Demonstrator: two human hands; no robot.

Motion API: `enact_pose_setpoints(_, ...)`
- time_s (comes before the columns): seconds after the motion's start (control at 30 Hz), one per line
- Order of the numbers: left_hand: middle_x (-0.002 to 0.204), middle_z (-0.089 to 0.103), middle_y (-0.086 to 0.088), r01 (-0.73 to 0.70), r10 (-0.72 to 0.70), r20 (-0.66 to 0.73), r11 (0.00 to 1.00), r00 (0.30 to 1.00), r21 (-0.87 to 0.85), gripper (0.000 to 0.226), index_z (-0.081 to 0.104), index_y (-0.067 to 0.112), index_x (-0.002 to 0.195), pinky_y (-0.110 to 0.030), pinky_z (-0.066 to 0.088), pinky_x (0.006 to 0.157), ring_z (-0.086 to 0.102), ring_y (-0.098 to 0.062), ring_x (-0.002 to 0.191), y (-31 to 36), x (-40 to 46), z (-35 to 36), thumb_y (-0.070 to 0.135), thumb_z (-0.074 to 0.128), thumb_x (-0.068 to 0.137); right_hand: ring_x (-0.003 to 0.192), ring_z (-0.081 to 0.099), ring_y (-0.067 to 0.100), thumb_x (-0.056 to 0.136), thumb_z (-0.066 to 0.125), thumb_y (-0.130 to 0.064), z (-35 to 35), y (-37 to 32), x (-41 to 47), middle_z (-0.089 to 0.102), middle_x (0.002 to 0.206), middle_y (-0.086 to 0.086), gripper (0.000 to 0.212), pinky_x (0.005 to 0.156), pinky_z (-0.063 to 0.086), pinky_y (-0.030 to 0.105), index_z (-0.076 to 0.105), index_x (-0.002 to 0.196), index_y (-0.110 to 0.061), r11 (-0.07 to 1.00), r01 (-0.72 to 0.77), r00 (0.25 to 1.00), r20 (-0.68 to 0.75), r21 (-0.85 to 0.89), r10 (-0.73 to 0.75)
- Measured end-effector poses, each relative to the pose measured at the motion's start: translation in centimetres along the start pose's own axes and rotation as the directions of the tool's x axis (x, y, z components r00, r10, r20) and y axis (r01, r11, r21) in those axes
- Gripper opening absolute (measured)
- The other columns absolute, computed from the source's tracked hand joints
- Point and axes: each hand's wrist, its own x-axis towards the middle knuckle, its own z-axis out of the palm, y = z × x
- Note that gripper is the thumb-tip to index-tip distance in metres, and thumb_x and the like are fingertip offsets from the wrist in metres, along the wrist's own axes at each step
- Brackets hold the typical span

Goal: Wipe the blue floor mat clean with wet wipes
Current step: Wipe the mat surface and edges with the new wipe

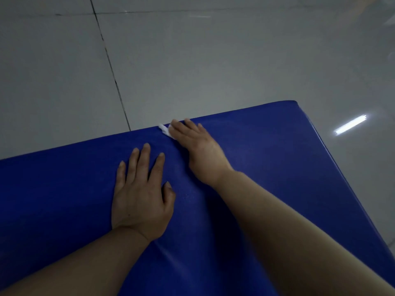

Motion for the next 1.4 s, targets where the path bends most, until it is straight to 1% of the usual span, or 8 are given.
enact_pose_setpoints(0.17,0.153,0.029,-0.016,-0.007,0.007,-0.015,1.000,1.000,-0.019,0.060,0.043,0.010,0.141,-0.044,0.009,0.114,0.024,-0.031,0.141,-0.1,0.0,0.1,0.036,0.031,0.089,0.143,0.022,0.026,0.076,0.037,0.019,-3.8,6.8,0.4,0.031,0.154,0.005,0.077,0.115,0.007,0.029,0.042,0.144,-0.017,0.924,-0.315,0.948,-0.120,-0.217,0.296)
enact_pose_setpoints(0.27,0.153,0.030,-0.016,-0.008,0.008,-0.021,1.000,1.000,-0.028,0.059,0.044,0.009,0.140,-0.045,0.010,0.114,0.025,-0.032,0.141,-0.1,0.1,0.1,0.036,0.031,0.089,0.147,0.008,0.023,0.083,0.036,0.014,-5.4,8.7,0.4,0.014,0.159,0.004,0.072,0.119,0.002,0.031,0.028,0.149,-0.015,0.703,-0.695,0.713,-0.273,-0.149,0.646)
enact_pose_setpoints(0.47,0.154,0.028,-0.016,-0.006,0.006,-0.002,1.000,1.000,-0.003,0.061,0.042,0.009,0.141,-0.045,0.010,0.114,0.023,-0.031,0.142,-0.1,0.1,0.0,0.037,0.032,0.088,0.146,0.014,0.027,0.079,0.040,0.014,-0.1,-1.1,-2.0,0.025,0.156,0.008,0.079,0.120,0.009,0.036,0.023,0.151,-0.015,0.973,-0.225,0.972,-0.082,-0.046,0.221)
enact_pose_setpoints(0.6,0.154,0.028,-0.016,-0.009,0.009,0.006,1.000,1.000,0.001,0.061,0.042,0.009,0.141,-0.045,0.010,0.114,0.023,-0.031,0.142,0.0,0.2,0.0,0.037,0.032,0.088,0.144,0.019,0.024,0.081,0.018,-0.007,0.1,-0.4,-4.4,0.031,0.154,0.006,0.069,0.117,0.008,0.031,0.034,0.147,-0.015,0.999,0.025,0.999,0.049,-0.048,-0.023)
enact_pose_setpoints(0.7,0.154,0.028,-0.015,-0.008,0.008,-0.004,1.000,1.000,-0.022,0.061,0.042,0.009,0.141,-0.045,0.009,0.115,0.023,-0.032,0.142,0.0,0.1,0.0,0.037,0.031,0.088,0.144,0.020,0.026,0.076,0.028,0.017,-3.3,4.6,-4.5,0.032,0.153,0.005,0.083,0.116,0.011,0.034,0.040,0.143,-0.029,0.960,-0.238,0.966,-0.140,-0.150,0.217)
enact_pose_setpoints(0.87,0.153,0.029,-0.016,-0.013,0.012,-0.012,1.000,1.000,-0.025,0.060,0.042,0.009,0.141,-0.044,0.008,0.114,0.022,-0.032,0.141,-0.1,0.2,0.2,0.036,0.031,0.089,0.148,0.001,0.019,0.084,0.034,0.019,-6.6,8.6,-4.8,0.006,0.161,-0.001,0.080,0.120,0.002,0.032,0.017,0.153,-0.018,0.600,-0.799,0.581,-0.306,-0.039,0.754)
enact_pose_setpoints(1.17,0.154,0.029,-0.016,0.000,0.000,0.013,1.000,1.000,0.006,0.062,0.042,0.009,0.142,-0.045,0.009,0.114,0.024,-0.032,0.142,0.0,0.2,0.0,0.037,0.030,0.087,0.147,0.007,0.025,0.085,0.038,0.014,-0.8,-0.4,-1.1,0.019,0.158,0.000,0.075,0.118,0.000,0.031,0.023,0.151,-0.018,0.945,-0.297,0.954,-0.083,-0.134,0.288)
enact_pose_setpoints(1.4,0.152,0.031,-0.016,-0.012,0.011,-0.007,1.000,1.000,-0.021,0.060,0.044,0.009,0.140,-0.045,0.010,0.114,0.026,-0.032,0.141,0.0,0.2,0.1,0.036,0.031,0.088,0.139,0.026,0.027,0.087,0.039,0.010,-5.6,8.2,0.9,0.038,0.149,0.002,0.053,0.115,0.022,0.035,0.053,0.131,-0.016,0.740,-0.615,0.785,-0.292,-0.272,0.546)
